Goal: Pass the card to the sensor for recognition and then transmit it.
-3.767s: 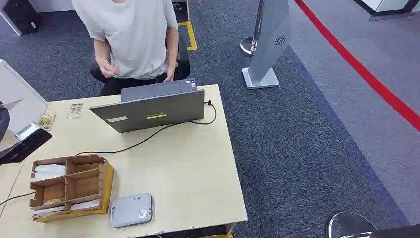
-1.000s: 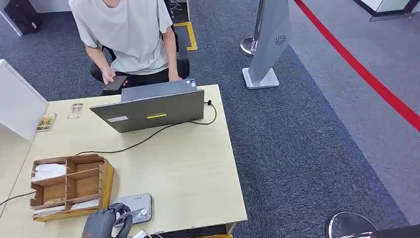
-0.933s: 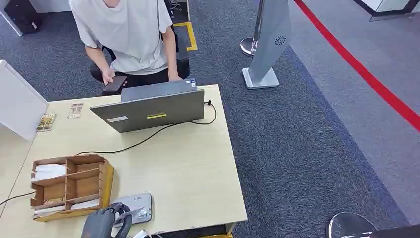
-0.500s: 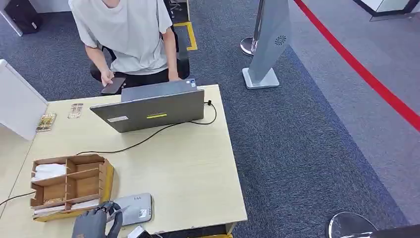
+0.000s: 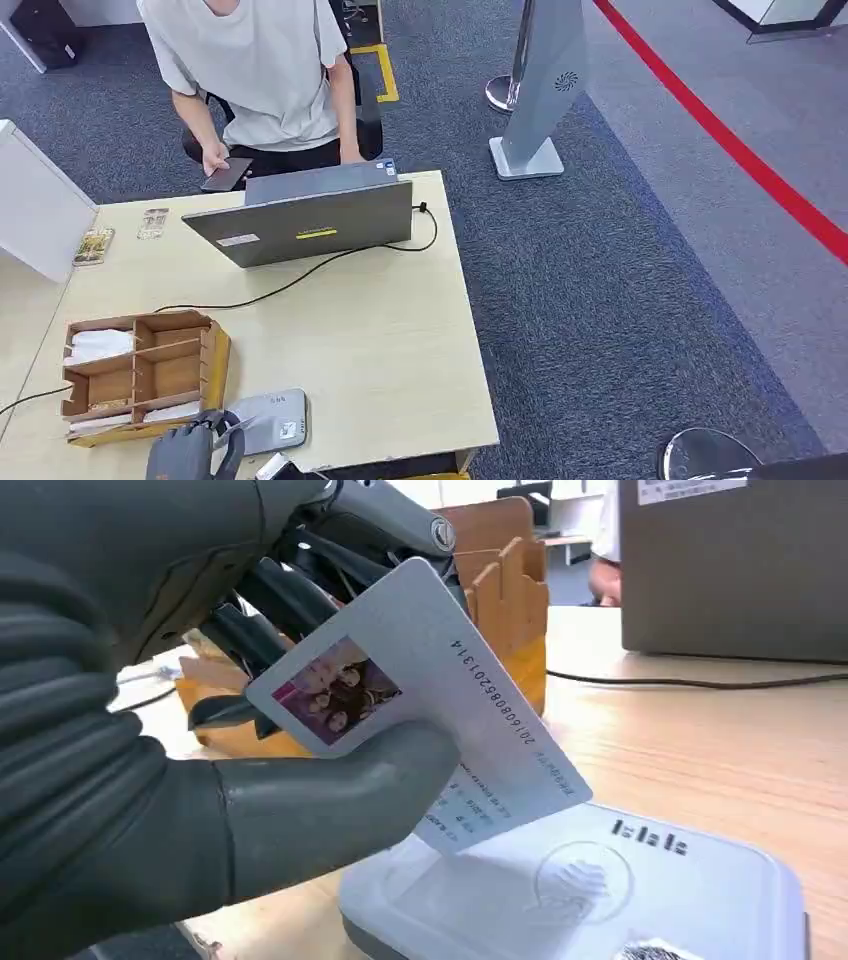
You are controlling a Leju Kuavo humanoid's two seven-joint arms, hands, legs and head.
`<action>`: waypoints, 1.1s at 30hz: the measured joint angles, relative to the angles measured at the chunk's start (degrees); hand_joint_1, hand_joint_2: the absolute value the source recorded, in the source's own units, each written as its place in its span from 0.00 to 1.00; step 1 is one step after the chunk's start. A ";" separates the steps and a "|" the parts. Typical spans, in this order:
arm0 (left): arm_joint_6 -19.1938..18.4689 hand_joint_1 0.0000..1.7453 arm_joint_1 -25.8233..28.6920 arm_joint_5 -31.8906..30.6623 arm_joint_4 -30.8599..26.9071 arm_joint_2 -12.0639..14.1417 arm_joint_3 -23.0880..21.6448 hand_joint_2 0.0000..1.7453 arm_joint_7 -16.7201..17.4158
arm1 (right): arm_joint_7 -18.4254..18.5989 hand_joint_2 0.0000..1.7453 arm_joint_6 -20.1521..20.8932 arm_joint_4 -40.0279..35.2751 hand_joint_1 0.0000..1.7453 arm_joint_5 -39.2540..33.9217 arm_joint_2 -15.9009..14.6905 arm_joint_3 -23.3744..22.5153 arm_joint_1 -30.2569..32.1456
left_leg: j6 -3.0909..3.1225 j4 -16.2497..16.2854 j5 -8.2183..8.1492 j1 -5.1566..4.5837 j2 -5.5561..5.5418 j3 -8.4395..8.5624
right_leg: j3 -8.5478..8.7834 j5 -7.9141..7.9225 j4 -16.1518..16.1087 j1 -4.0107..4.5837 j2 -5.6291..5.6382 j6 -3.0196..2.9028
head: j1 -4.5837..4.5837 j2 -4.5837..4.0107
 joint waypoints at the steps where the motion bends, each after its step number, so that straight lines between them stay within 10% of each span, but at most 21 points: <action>1: -0.13 1.00 -0.09 0.18 0.11 0.00 0.00 1.00 -0.13 | 0.00 0.00 0.00 0.00 0.00 0.02 0.00 0.00 -0.06 | 0.00 0.00 0.00 0.00 0.00 0.01 | 0.01 0.00 0.00 0.00 0.00 0.00 | 0.00 0.00; 12: 4.66 1.00 -0.86 -3.94 -0.48 -0.50 0.22 1.00 -4.08 | -0.91 0.00 0.00 0.33 0.00 -0.50 0.00 0.41 -0.32 | 0.00 0.00 0.03 0.00 0.00 0.03 | 0.02 0.01 0.00 0.00 -0.01 0.00 | 0.00 0.00; 23: 7.95 1.00 -5.51 -8.02 -13.59 -3.87 14.55 1.00 -20.26 | -6.20 0.00 0.19 2.12 0.00 -2.40 -0.59 4.41 -1.22 | 0.00 0.00 0.04 0.01 -0.07 0.04 | 0.04 0.02 0.01 0.00 -0.12 -0.01 | 0.00 0.00; 33: 1.51 1.00 -25.96 -10.09 -6.11 0.93 25.92 1.00 -16.30 | -9.18 0.00 1.97 3.28 0.00 -3.43 -0.96 7.45 -4.14 | -0.22 0.00 0.40 0.14 -0.13 -0.02 | -0.03 0.25 0.07 0.07 -0.19 -0.24 | -0.07 0.00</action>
